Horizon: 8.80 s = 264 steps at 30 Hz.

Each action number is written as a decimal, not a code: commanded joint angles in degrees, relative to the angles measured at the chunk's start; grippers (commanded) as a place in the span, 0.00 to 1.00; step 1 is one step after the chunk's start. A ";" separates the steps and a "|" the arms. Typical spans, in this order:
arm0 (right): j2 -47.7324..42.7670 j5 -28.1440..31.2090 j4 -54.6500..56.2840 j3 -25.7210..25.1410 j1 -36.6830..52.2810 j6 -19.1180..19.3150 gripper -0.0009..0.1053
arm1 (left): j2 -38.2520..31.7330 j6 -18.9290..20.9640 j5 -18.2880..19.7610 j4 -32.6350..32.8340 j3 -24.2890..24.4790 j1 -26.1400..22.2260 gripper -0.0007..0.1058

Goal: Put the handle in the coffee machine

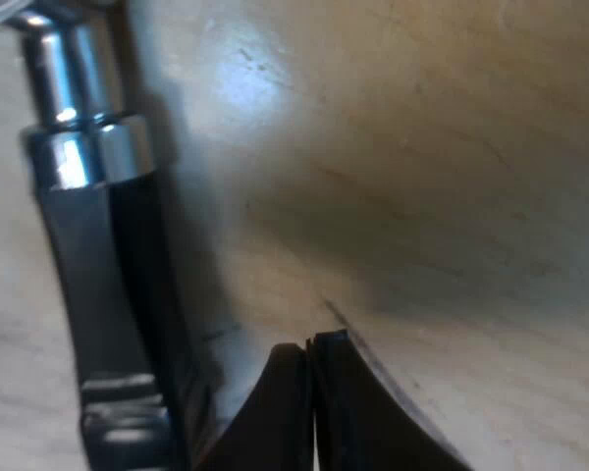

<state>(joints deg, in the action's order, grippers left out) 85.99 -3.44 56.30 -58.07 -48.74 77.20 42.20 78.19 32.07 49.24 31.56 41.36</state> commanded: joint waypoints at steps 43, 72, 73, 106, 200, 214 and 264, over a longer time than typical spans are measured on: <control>5.60 -2.04 -29.73 2.57 -13.53 -14.06 0.01 | -4.14 -0.01 -6.92 7.03 0.07 -11.57 0.80; -0.63 -0.23 -24.69 2.21 -13.92 -16.24 0.01 | -4.14 -3.13 -14.41 7.44 0.07 -12.22 0.80; -2.29 -0.23 -22.86 2.25 -13.92 -14.90 0.01 | -4.14 -3.13 -14.35 7.44 0.07 -12.22 0.80; -16.90 13.68 1.42 -8.51 -10.14 -1.97 0.89 | -4.14 1.77 -6.65 2.70 0.07 -12.22 0.79; 3.09 -8.83 -9.09 -8.54 1.05 2.47 0.01 | -4.14 -5.10 -1.50 -3.38 0.07 -12.22 0.76; -2.88 -7.52 -5.87 -8.54 1.05 -2.04 0.01 | -4.00 -12.23 -1.50 -3.38 -0.97 -12.22 0.76; -7.77 -9.71 -0.69 -9.06 1.05 -3.78 0.01 | 7.74 -17.23 4.76 -13.23 -6.62 -12.22 0.46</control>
<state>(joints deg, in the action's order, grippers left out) 79.11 -11.41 55.51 -66.33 -47.54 73.43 50.04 61.29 35.67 35.88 24.84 29.33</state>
